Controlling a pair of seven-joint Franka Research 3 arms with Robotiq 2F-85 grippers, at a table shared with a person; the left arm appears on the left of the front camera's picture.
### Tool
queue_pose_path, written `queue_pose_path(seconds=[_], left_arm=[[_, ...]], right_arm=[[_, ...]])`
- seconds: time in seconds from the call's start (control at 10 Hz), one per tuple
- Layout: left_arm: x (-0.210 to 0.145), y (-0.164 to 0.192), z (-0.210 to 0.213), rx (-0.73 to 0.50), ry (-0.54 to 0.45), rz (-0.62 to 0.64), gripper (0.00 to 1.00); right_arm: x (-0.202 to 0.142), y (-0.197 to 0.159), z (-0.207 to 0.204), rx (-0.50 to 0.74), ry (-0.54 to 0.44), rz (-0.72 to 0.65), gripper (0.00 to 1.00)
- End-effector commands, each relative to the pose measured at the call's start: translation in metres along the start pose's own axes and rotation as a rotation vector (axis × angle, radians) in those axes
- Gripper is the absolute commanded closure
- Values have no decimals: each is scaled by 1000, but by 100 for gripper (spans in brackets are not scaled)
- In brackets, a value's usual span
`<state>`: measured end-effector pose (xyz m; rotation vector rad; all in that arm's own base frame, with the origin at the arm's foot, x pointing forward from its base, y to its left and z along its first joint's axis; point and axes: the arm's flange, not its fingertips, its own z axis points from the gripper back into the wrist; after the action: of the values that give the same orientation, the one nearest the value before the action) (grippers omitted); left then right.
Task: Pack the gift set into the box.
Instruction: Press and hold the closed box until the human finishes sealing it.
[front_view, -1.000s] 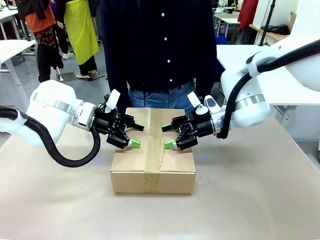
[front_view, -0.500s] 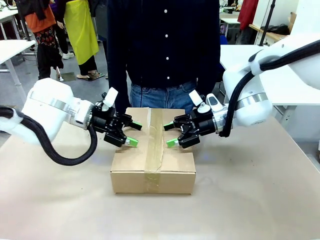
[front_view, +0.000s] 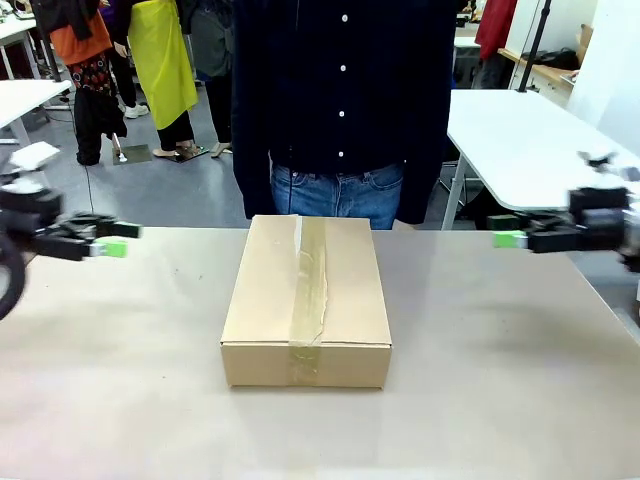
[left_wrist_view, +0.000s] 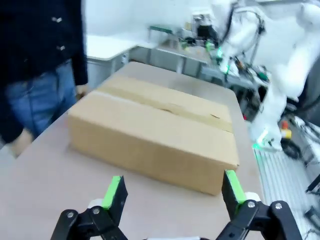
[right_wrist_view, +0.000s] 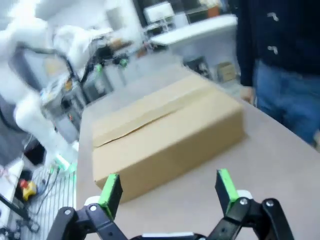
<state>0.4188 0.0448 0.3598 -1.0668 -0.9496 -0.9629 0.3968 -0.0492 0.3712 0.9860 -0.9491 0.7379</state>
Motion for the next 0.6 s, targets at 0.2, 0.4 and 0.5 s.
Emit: queue_pose_path(seconds=[0.2,0.4,0.5], left_arm=[[0,0,0,0,0,0,0],[0,0,0,0,0,0,0],[0,0,0,0,0,0,0]], right_arm=[[0,0,0,0,0,0,0],[0,0,0,0,0,0,0],[0,0,0,0,0,0,0]])
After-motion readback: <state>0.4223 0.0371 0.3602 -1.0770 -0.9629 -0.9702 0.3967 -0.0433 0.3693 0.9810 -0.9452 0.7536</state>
